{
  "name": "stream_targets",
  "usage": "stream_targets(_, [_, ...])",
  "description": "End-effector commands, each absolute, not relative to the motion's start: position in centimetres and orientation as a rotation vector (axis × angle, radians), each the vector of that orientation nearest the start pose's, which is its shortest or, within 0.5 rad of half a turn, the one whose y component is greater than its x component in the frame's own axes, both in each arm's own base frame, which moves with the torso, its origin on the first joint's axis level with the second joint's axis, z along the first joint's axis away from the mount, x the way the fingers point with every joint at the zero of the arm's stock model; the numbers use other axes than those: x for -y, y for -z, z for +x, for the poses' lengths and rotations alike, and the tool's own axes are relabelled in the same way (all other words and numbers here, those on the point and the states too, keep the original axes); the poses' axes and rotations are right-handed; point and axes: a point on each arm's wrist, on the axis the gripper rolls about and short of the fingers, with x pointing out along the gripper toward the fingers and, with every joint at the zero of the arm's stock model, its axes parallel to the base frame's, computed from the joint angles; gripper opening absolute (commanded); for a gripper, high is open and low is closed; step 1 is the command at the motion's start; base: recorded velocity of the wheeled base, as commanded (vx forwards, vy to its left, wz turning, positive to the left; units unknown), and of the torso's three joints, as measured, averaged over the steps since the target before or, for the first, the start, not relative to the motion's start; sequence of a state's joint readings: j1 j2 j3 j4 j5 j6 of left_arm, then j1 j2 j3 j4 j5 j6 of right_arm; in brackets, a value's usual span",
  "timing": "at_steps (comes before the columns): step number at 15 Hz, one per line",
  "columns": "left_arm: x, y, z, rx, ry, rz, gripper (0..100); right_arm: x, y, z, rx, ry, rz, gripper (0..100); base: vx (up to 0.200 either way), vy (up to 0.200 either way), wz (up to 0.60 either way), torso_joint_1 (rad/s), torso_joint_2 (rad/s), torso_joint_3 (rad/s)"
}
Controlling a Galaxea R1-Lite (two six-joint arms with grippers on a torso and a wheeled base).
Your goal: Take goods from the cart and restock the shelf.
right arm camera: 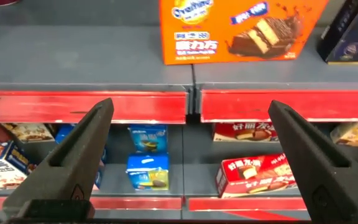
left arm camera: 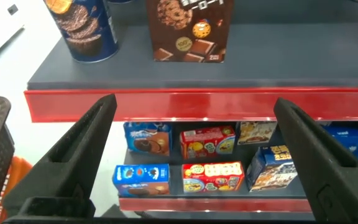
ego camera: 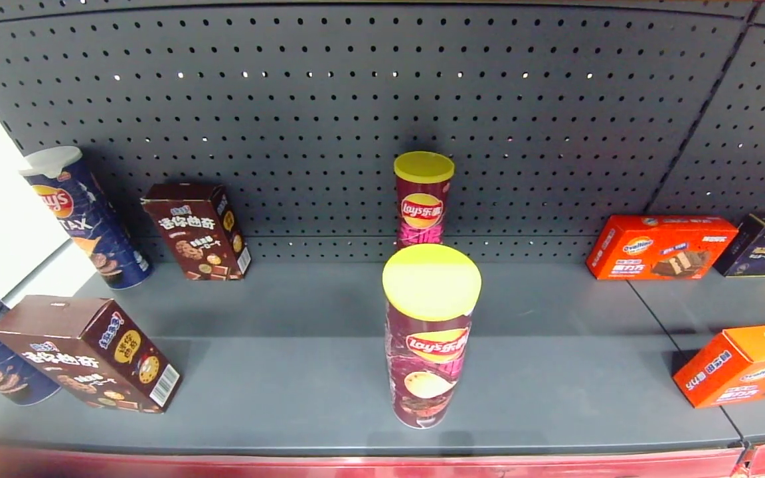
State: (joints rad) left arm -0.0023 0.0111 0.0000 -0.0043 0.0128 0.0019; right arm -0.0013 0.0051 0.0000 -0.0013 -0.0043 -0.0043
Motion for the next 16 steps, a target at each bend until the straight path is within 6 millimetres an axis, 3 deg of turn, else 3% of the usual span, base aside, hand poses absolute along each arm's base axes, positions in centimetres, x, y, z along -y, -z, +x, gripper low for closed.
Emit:
stream_targets(1, [-0.03, -7.62, -2.20, -0.006, -0.012, 0.002, 100, 0.01, -7.58, -2.22, -0.006, 0.005, -0.005, 100, 0.000, 0.000, 0.00, 0.000, 0.00, 0.000])
stream_targets(16, [-0.03, -7.62, -2.20, -0.006, -0.011, 0.003, 100, 0.01, -7.58, -2.22, -0.006, 0.005, -0.005, 100, 0.000, 0.013, 0.00, 0.000, 0.00, 0.000])
